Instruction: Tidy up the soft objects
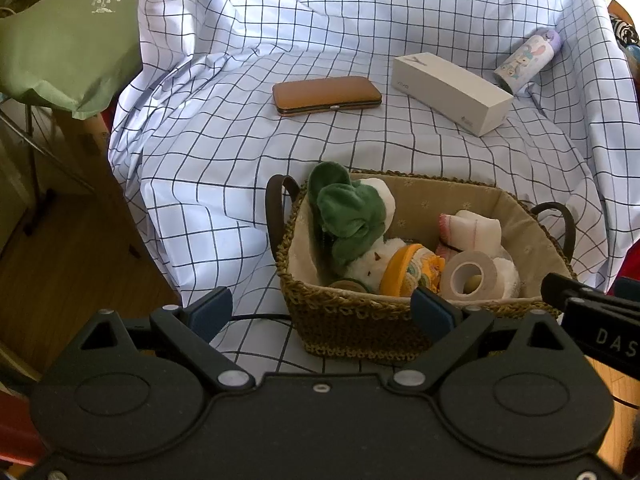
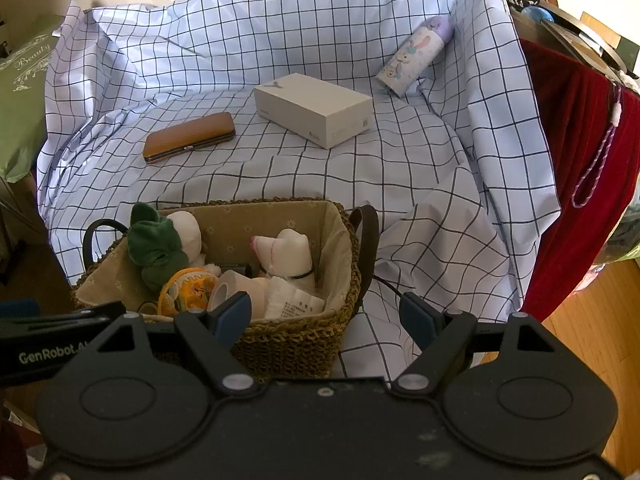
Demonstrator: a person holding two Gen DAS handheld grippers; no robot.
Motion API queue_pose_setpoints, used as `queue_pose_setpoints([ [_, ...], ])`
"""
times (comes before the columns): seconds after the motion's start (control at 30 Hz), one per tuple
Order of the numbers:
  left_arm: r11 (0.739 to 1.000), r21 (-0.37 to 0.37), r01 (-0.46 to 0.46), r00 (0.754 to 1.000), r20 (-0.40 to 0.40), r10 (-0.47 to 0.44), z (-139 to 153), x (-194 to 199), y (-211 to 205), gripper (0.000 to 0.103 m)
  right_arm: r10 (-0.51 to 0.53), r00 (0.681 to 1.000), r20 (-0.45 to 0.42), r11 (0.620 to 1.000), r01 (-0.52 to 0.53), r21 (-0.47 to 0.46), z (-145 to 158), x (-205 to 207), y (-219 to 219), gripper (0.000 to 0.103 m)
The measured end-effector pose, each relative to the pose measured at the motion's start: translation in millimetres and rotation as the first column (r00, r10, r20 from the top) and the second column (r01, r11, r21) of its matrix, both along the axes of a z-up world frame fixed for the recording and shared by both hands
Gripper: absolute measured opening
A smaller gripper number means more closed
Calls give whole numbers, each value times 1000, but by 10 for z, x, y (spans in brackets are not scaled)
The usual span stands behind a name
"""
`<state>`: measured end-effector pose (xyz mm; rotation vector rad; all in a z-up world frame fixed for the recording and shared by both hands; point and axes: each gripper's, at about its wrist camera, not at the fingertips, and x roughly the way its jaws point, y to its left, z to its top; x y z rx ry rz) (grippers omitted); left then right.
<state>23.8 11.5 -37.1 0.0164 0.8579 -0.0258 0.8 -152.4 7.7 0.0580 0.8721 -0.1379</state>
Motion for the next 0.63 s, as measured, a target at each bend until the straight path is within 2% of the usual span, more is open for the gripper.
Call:
queue_pose_setpoints([
  [0.63,1000,11,-7,1000,9,7,14,-13,4,93,-1,1000,-2,1000,1,2,-3,-3,7,81],
])
